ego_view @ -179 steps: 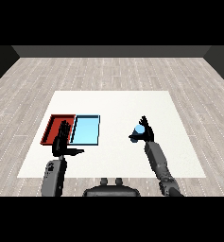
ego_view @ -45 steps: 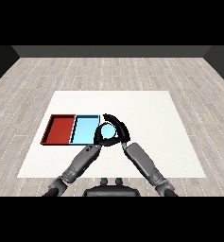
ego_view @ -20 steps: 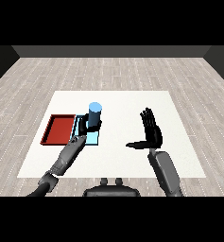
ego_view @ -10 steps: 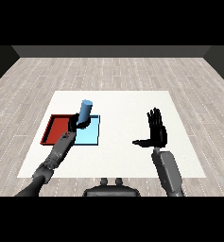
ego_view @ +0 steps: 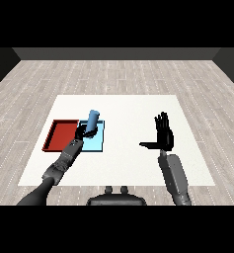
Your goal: Pick the blue can and put it in the blue box
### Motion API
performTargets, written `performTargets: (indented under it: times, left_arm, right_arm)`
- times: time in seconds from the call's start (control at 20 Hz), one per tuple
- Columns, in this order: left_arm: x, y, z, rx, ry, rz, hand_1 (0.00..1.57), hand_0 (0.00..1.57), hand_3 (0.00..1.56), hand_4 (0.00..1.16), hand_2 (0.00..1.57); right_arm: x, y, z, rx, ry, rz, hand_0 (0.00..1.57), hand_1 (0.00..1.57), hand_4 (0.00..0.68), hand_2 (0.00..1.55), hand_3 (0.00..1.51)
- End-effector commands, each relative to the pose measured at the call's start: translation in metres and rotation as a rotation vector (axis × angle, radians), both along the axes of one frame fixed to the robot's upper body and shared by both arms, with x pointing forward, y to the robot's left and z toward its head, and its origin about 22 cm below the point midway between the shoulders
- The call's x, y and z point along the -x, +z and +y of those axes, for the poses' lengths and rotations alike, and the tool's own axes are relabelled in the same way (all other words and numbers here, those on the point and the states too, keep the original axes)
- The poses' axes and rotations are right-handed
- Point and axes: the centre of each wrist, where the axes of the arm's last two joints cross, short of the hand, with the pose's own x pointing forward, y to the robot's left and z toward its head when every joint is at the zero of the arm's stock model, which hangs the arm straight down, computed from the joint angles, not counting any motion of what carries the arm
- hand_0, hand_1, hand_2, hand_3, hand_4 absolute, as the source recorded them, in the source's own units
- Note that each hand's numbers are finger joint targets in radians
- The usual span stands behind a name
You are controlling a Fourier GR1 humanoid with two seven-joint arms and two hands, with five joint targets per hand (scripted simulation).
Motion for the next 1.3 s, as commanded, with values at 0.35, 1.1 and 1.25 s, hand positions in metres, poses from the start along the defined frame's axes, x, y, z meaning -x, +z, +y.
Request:
performTargets:
  times: [0.35, 1.1, 1.25]
  left_arm:
    - [0.000, 0.000, 0.024, 0.000, 0.122, 0.218, 0.00, 0.00, 0.00, 0.36, 0.00]
    - [-0.027, 0.047, -0.016, 0.166, -0.034, -0.534, 0.00, 0.00, 0.00, 0.00, 0.00]
    - [-0.028, 0.060, -0.031, 0.285, -0.247, -0.662, 0.00, 0.00, 0.00, 0.00, 0.00]
  right_arm:
    - [0.003, 0.002, -0.024, -0.042, 0.023, -0.011, 0.00, 0.00, 0.000, 0.00, 0.00]
    - [0.012, 0.017, -0.014, 0.034, 0.013, -0.036, 0.00, 0.00, 0.000, 0.00, 0.00]
    - [0.021, -0.001, -0.009, 0.060, 0.042, 0.008, 0.00, 0.00, 0.000, 0.00, 0.00]
